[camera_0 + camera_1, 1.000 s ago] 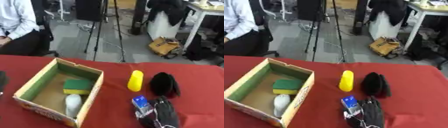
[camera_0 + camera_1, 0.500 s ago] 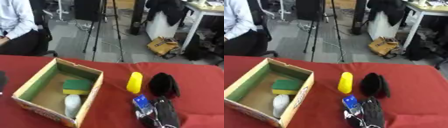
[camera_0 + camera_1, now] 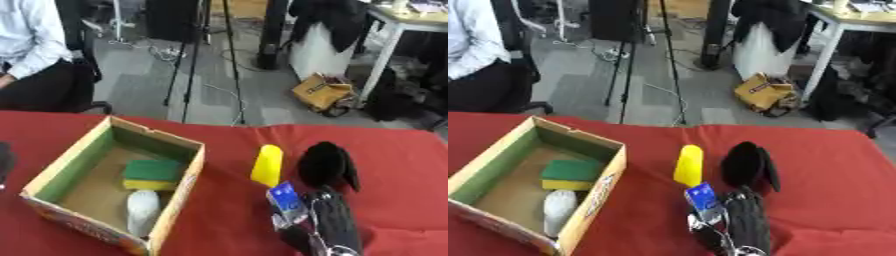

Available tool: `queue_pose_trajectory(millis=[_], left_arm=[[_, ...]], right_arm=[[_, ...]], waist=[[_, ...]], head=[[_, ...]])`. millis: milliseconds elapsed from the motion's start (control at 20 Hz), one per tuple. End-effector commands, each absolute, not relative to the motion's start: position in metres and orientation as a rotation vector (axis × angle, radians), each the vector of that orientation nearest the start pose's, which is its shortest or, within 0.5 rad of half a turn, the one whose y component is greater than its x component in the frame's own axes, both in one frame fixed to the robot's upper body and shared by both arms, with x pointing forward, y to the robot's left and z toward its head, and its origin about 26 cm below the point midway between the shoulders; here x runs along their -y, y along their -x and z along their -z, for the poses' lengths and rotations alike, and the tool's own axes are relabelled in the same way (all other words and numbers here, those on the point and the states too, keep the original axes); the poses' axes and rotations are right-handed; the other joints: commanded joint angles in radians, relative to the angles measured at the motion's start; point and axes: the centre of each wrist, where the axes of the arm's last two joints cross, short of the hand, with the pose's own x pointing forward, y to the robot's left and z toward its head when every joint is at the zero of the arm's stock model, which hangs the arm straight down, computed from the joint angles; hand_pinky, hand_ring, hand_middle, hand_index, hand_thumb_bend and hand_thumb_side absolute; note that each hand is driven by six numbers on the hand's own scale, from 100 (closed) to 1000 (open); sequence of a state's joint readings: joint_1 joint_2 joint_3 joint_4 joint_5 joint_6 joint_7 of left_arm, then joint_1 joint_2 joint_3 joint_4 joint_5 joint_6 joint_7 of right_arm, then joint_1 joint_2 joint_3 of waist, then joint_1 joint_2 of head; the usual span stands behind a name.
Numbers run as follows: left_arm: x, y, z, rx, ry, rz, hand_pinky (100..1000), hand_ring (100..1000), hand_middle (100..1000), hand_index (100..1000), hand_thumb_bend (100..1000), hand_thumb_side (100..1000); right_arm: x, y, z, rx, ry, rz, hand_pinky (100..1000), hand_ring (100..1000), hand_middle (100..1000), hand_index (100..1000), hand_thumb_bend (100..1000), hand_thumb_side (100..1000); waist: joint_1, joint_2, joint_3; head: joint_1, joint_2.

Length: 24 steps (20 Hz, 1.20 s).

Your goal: Pick up objects on the table and place them in the box.

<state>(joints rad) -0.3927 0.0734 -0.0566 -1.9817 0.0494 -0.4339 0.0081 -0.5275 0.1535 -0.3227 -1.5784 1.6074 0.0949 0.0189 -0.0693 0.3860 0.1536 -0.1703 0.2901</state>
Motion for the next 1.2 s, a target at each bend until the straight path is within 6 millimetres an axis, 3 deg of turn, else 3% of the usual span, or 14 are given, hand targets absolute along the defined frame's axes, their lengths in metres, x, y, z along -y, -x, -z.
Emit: queue_pose_trajectory(millis=[50,1200], left_arm=[[-0.193,-0.305,-0.211,-3.452,-0.319,-0.187,989,934,935,848,100,895],[-0.194,-0.305,-0.209,-3.464,-0.316,-0.199,989,930,937,848,100,896]], right_arm=[[0.218,-0.378,-0.149,1.500,1.450,-0.646,954,938,510,657,385,735],[0.219,-0.361,-0.191,1.693,1.387,-0.534,952,919,496,650,374,748]], waist=[[0.005,-0.022,-0.002],[-0.007,-0.038,-0.024]], head=[[-0.002,-0.009],[0.016,-0.003]])
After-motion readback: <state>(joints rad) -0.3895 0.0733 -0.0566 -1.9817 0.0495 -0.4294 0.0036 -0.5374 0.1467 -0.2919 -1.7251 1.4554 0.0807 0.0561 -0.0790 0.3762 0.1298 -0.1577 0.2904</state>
